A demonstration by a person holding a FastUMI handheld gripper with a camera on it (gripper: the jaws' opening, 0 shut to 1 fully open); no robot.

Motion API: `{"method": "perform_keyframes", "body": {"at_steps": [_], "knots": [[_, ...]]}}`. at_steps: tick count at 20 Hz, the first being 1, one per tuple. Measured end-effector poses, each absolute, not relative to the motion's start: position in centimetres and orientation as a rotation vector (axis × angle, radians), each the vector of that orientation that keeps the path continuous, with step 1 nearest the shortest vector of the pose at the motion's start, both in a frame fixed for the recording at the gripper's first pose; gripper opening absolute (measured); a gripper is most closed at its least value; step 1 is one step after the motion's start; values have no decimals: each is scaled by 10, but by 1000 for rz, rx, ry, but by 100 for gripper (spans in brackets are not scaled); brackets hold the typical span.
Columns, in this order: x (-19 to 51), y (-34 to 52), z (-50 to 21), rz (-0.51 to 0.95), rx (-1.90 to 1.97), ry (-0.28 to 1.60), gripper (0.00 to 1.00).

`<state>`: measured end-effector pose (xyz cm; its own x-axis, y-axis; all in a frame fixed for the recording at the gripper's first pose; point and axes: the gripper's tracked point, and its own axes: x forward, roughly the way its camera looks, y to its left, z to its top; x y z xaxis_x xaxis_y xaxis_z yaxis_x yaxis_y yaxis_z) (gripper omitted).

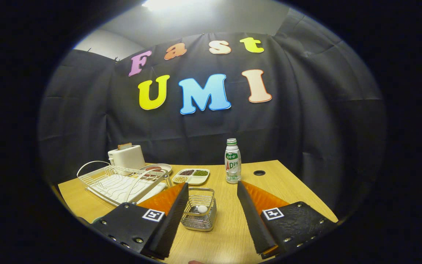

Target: Take the plate from the dish rack, then take the spoon from the basket and place it into the plate.

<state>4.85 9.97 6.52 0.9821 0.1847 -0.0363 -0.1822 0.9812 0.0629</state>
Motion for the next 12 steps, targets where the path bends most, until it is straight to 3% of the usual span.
{"method": "perform_keyframes", "body": {"at_steps": [5,8,11,12], "knots": [[64,109,51,186,27,53,77],[73,116,45,197,31,48,57],[83,119,41,190,43,50,17],[78,118,43,196,42,47,17]]}}
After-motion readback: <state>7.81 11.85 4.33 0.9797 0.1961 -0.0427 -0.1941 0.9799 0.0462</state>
